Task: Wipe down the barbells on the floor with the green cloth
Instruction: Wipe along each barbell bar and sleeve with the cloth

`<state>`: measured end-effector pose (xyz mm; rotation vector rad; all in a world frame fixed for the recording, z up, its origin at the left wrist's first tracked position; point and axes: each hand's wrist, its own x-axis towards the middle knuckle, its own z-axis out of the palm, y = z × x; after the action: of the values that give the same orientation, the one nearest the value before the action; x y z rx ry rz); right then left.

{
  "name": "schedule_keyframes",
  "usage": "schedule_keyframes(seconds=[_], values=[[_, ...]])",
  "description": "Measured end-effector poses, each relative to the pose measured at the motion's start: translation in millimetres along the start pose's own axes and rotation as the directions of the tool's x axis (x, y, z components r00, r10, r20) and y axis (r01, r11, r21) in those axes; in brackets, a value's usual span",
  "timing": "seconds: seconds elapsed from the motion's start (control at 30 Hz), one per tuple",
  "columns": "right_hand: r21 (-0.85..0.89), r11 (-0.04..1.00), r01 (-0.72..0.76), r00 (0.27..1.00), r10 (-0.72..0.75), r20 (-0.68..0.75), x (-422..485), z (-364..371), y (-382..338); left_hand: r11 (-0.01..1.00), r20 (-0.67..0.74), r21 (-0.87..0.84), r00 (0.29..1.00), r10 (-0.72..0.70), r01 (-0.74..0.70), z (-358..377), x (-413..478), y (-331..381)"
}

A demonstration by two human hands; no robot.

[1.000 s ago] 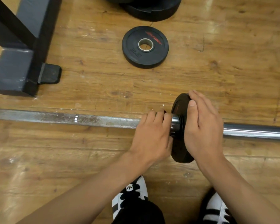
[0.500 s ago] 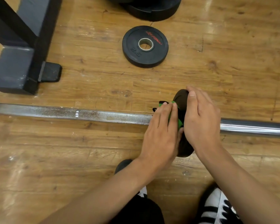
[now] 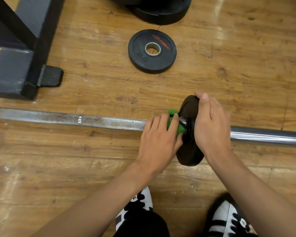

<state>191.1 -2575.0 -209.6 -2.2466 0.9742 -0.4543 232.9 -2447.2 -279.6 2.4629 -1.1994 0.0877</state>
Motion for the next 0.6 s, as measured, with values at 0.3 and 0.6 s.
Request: schedule_keyframes(seconds=[0.3,0.6], values=[[-0.247,0.967,0.067,0.998,-0.063,0.024,-3.6,3.2,1.3,0.980,0.163,0.184,0.986,0.038,-0.069,-26.4,-18.0,-57.8],[-0.331,0.929,0.166,0.982,-0.186,-0.028,-11.7,1.3,-1.3,0.974,0.206,0.155,0.970,0.133,-0.167,-18.5,-3.1,-23.2]])
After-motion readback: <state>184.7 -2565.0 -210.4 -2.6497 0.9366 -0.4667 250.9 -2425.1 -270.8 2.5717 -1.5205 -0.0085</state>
